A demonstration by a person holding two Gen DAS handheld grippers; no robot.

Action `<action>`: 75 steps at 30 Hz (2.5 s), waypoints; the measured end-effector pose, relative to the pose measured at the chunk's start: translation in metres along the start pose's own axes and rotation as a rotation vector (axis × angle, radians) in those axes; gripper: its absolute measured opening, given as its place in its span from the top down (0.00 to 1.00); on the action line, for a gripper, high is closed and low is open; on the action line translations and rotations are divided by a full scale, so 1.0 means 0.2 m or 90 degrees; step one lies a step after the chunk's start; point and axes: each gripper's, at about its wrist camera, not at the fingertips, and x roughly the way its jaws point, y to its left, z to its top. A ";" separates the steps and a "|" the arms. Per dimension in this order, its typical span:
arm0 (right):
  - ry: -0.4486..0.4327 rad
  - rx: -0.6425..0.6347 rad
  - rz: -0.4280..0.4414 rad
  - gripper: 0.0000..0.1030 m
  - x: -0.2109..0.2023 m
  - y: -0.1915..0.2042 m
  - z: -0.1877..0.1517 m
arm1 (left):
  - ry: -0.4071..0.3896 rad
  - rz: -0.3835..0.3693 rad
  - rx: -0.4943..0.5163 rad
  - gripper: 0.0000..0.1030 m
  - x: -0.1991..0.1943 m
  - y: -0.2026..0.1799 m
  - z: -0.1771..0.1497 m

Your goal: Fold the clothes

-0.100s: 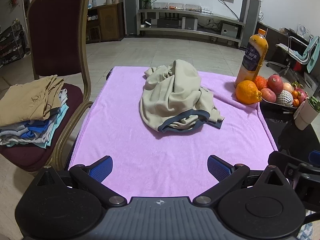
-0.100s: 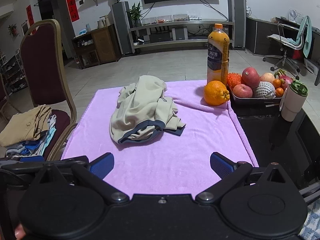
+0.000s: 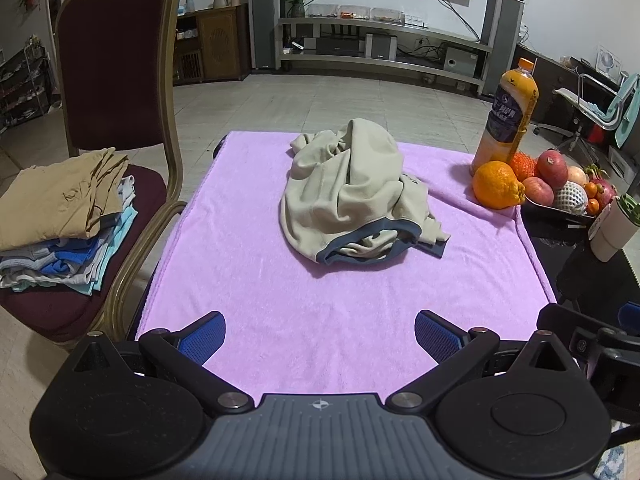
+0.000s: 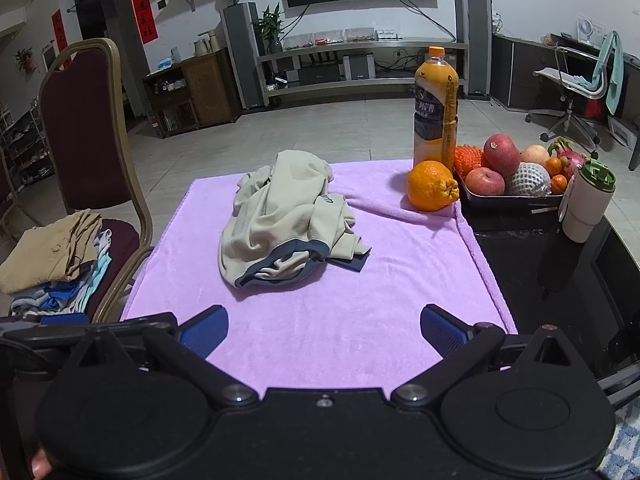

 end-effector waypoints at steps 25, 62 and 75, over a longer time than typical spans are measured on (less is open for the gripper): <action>0.019 -0.013 -0.007 0.00 0.03 0.02 -0.01 | 0.000 -0.004 -0.010 0.00 0.02 0.01 -0.01; 0.030 -0.013 -0.005 0.00 0.05 0.02 -0.01 | 0.007 0.005 -0.011 0.00 0.04 0.02 0.00; -0.043 0.063 0.074 0.00 0.10 -0.12 0.05 | 0.056 0.054 -0.053 0.01 0.22 0.21 0.04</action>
